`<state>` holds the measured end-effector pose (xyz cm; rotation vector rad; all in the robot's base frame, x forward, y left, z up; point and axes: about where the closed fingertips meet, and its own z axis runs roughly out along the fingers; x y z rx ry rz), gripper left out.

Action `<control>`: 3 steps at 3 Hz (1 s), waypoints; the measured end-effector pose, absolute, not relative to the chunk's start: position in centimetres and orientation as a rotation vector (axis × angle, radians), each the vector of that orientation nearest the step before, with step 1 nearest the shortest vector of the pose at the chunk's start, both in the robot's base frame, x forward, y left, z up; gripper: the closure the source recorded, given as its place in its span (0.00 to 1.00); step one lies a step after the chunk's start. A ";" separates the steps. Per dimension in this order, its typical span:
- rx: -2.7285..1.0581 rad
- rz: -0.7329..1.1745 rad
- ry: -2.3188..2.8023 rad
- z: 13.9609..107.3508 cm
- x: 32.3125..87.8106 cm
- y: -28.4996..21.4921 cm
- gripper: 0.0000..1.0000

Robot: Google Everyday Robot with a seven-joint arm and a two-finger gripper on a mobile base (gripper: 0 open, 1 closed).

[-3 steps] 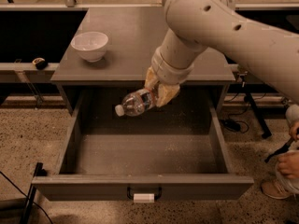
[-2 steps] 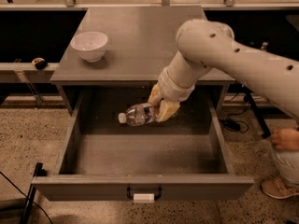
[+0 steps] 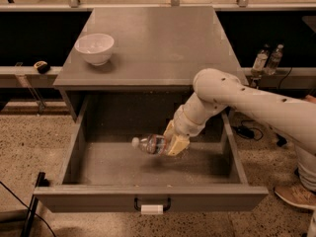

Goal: Place water bottle into top drawer

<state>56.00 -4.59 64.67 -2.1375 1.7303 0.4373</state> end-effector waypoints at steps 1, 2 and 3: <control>-2.100 0.504 1.776 62.1 55.6 -4.4 1.00; -2.094 0.523 1.778 61.9 55.5 -4.2 1.00; -2.094 0.523 1.778 61.9 55.5 -4.2 0.73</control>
Offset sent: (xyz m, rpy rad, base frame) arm -0.0082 0.0151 -0.0592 0.0800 0.1211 -0.0424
